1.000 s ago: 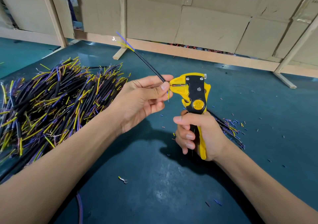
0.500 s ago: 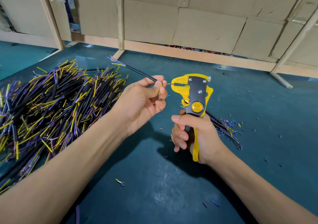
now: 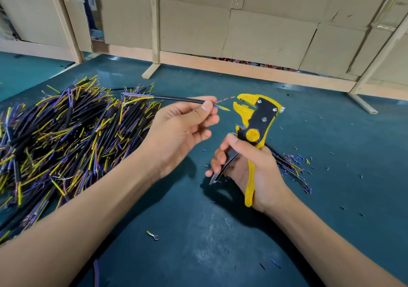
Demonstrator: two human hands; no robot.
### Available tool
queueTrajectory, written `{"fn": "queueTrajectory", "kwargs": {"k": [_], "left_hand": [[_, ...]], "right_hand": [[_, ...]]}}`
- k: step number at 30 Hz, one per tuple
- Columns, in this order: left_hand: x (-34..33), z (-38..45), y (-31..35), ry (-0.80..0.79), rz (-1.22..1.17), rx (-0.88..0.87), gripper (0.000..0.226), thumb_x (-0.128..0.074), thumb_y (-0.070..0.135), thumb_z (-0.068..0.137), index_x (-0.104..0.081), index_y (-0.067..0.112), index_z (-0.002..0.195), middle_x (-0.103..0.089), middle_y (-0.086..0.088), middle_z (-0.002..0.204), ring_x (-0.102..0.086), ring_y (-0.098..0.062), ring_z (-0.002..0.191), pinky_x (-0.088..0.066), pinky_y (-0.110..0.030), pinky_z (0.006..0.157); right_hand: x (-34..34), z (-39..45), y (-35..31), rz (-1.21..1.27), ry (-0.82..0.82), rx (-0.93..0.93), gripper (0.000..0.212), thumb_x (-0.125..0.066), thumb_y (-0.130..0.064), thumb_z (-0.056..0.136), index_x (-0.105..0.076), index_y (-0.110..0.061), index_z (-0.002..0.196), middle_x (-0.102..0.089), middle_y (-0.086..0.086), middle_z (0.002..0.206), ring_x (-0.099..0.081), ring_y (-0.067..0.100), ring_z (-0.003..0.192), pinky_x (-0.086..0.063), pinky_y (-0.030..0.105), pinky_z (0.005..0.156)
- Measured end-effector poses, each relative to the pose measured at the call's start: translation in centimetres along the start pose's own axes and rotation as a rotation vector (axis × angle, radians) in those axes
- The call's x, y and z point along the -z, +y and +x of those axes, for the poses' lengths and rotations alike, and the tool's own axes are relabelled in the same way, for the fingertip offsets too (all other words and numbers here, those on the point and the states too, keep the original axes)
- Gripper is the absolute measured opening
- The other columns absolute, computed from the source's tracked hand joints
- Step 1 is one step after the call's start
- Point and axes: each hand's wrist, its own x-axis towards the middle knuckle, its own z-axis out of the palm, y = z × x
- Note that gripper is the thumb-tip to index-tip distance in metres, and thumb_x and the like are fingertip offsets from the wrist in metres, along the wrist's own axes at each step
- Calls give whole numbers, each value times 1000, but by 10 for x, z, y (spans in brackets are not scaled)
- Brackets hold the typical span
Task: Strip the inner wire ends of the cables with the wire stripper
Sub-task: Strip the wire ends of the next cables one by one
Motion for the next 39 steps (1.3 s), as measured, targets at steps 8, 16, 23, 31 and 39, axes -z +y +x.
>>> {"fn": "queueTrajectory", "kwargs": {"k": [8,16,23,31,39], "left_hand": [[-3,-2,-9,1,177,-109,18,-62,8,90,-69,1,105,-73,-10,87,-67,-16,78,-48,-25,61],[-3,-4,-12,-108,203,-70,19,-65,12,82,-70,2,97,-72,-8,77,-64,-16,71,-48,-26,58],[-3,-4,-12,-33,278,-27,11,-65,3,92,-72,-1,99,-70,-17,81,-65,-17,73,-48,-28,60],[-7,-4,-12,17,394,-85,9,-66,-1,92,-73,3,95,-66,-10,71,-59,-21,69,-49,-30,61],[-6,-4,-11,4,511,65,7,-69,3,89,-74,5,94,-71,-1,70,-66,-9,65,-52,-22,57]], "right_hand": [[3,4,-3,-60,193,126,23,-72,-28,85,-76,-6,87,-62,17,73,-58,31,60,-58,47,64],[9,4,-16,-82,259,145,18,-67,-16,88,-67,2,89,-66,21,80,-60,35,65,-57,46,63],[9,4,-14,-66,274,130,10,-69,-12,90,-69,-3,83,-65,22,77,-61,35,64,-55,46,65],[8,5,-10,-61,255,142,19,-75,-1,74,-67,-1,91,-64,18,77,-66,32,69,-58,44,68],[17,6,-19,-198,356,124,16,-70,12,84,-65,3,97,-67,15,72,-66,32,65,-60,43,67]]}}
